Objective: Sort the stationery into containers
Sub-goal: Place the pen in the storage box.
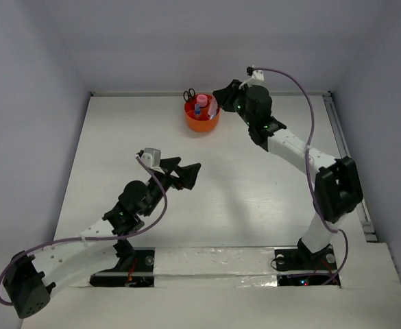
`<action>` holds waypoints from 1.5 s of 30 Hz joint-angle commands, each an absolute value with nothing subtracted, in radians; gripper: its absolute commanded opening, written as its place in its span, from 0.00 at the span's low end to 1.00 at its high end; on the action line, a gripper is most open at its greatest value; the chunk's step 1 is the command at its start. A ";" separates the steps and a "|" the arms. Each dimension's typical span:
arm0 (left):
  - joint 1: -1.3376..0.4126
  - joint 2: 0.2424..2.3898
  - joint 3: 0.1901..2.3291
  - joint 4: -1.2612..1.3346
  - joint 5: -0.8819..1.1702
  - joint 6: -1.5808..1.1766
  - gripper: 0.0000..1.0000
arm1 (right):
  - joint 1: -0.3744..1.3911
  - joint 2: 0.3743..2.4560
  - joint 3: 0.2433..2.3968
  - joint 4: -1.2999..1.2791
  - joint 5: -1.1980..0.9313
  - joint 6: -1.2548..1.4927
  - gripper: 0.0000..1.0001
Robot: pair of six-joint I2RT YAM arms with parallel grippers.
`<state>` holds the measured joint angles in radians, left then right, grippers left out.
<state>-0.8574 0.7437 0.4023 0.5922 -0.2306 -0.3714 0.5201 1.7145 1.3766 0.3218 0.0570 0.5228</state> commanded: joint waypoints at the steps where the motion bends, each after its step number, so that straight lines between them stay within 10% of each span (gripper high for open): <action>1: -0.864 0.661 0.361 0.534 -0.314 -0.371 0.82 | 0.496 1.844 1.489 0.382 0.084 0.453 0.00; 31: -0.864 0.614 0.264 0.578 -0.433 -0.337 0.89 | 0.477 2.201 1.651 0.482 0.144 0.256 0.01; 45: -0.864 0.568 0.356 0.434 -0.511 -0.408 0.99 | 0.477 2.118 1.654 0.393 0.153 0.298 0.65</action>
